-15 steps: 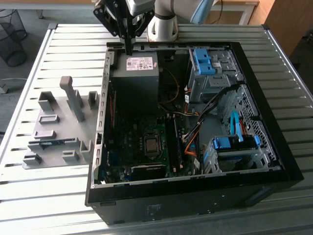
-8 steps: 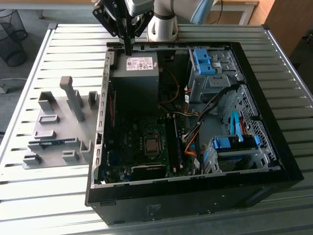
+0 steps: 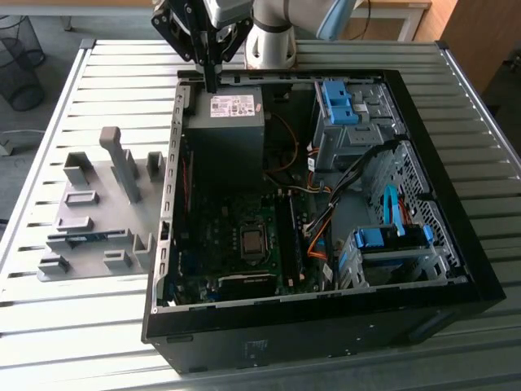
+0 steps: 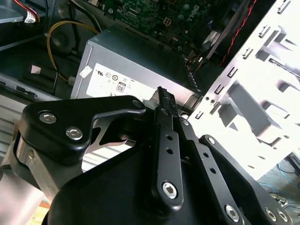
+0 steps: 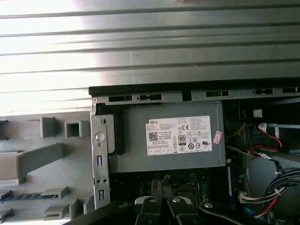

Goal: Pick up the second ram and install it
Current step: 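Reach for the second ram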

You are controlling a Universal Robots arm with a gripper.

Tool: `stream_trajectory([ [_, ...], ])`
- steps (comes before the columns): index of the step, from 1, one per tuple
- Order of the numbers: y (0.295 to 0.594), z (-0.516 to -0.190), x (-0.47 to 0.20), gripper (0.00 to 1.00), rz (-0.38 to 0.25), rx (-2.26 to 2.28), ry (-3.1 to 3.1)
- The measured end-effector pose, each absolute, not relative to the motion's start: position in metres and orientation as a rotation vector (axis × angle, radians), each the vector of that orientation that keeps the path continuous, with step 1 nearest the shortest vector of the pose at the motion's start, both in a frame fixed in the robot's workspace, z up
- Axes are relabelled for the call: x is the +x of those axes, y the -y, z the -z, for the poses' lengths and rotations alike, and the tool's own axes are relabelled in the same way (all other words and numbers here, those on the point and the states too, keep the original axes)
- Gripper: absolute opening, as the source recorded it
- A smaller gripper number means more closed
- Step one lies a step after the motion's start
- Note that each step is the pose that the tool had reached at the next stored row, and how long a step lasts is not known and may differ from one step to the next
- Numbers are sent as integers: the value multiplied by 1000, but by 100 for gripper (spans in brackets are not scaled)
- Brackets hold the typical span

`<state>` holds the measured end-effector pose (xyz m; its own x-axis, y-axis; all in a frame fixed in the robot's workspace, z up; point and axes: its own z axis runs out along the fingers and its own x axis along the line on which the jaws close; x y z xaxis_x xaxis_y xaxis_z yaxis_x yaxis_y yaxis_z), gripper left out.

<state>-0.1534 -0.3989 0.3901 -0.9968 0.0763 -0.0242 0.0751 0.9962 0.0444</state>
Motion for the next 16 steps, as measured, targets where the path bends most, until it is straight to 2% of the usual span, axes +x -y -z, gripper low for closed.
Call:
stream_trajectory([
  [16,399,-389,-163,10,-68,118,-3113],
])
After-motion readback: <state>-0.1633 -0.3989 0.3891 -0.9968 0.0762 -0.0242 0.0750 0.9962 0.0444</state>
